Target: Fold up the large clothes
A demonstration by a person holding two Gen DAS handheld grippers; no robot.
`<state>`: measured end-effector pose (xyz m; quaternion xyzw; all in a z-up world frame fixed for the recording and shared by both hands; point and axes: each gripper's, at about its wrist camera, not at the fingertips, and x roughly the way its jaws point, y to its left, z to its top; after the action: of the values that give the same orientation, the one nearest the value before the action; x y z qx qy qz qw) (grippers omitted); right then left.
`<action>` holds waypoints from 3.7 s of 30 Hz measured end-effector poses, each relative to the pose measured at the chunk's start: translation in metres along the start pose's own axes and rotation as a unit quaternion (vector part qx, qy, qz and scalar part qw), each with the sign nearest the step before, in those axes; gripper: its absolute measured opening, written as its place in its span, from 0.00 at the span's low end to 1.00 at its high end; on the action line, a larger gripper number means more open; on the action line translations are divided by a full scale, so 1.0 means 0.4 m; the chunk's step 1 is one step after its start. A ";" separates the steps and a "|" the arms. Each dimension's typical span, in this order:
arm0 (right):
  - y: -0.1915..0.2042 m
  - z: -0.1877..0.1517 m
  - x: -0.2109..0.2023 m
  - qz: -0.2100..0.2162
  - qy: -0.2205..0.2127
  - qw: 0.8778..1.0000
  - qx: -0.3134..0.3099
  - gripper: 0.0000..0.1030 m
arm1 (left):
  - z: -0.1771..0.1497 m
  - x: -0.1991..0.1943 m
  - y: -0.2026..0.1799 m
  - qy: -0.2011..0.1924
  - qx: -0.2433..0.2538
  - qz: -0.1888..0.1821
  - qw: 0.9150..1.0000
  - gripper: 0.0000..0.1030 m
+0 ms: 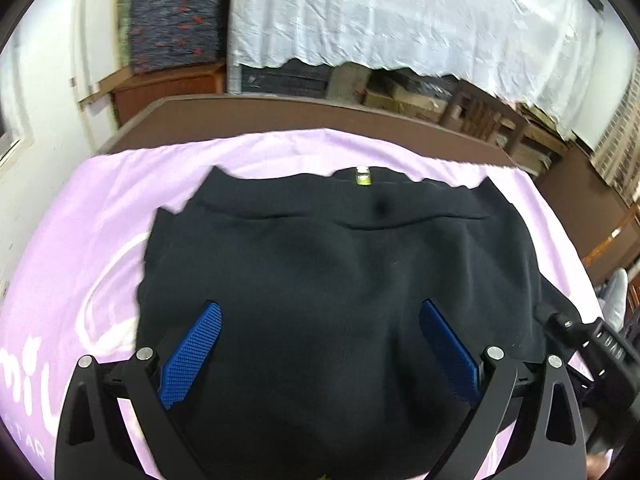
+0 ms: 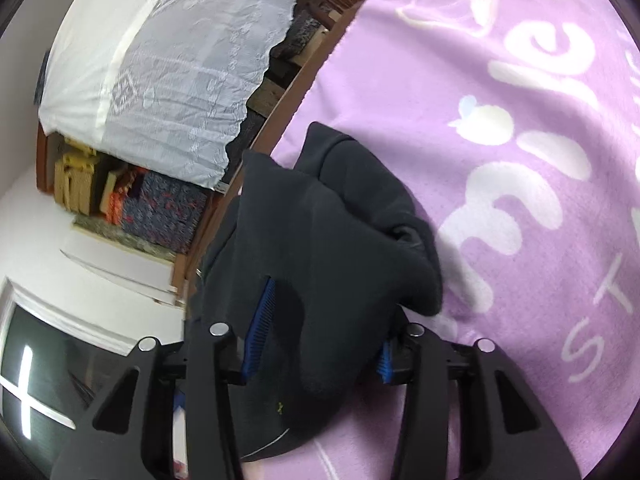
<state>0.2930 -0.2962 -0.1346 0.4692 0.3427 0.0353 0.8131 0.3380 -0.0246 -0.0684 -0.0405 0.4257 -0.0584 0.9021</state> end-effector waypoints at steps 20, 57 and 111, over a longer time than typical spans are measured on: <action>0.039 0.001 0.041 -0.014 0.012 0.997 -0.076 0.53 | -0.052 0.095 -0.045 -0.006 0.049 0.042 0.998 0.97; 0.592 -0.388 0.021 -0.091 -0.121 0.845 -0.512 0.21 | 0.158 -0.152 0.273 -0.016 -0.147 -0.319 0.936 0.97; 0.520 -0.721 0.133 -0.076 -0.010 0.676 -0.733 0.18 | 0.019 0.060 0.483 0.096 -0.163 -0.214 0.958 0.61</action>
<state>0.2181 0.0531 -0.0924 -0.3041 0.2336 0.2087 0.8997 0.3726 0.1636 -0.1054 -0.2712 0.4956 -0.1832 0.8045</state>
